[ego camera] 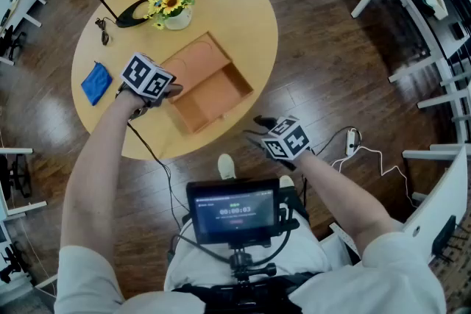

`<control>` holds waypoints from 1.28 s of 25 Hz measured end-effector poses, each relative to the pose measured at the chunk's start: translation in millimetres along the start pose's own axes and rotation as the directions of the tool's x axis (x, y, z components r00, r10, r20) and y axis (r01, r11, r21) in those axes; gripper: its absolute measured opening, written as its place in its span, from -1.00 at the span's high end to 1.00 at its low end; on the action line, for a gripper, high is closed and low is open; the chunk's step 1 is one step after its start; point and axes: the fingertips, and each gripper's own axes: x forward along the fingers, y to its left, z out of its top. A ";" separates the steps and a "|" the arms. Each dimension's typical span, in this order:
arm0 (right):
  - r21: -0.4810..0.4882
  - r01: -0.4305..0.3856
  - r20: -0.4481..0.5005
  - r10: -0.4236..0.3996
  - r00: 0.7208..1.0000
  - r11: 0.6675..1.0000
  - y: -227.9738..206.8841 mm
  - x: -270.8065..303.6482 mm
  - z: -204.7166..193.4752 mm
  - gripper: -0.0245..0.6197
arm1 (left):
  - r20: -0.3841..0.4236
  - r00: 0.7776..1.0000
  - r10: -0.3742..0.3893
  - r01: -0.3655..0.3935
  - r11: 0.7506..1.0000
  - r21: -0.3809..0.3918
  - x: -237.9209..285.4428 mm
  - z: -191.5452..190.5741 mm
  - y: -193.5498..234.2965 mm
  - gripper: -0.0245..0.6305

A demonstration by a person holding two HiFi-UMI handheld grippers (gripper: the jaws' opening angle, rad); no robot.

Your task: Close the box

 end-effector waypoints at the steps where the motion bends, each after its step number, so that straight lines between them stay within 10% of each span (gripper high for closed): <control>1: 0.008 0.002 0.004 -0.002 1.000 1.000 -4.1 7.9 7.2 0.24 | -0.015 1.000 -0.018 0.018 1.000 0.006 5.1 4.1 7.5 0.44; 15: 0.064 0.031 -0.002 -0.031 1.000 0.997 -9.8 79.3 36.2 0.40 | -0.171 0.968 -0.183 0.195 0.979 0.060 49.0 4.0 44.2 0.53; 32: 0.079 0.069 -0.050 -0.065 0.997 0.994 -19.4 95.8 52.7 0.70 | -0.182 0.968 -0.174 0.195 0.975 0.109 52.1 4.6 44.8 0.77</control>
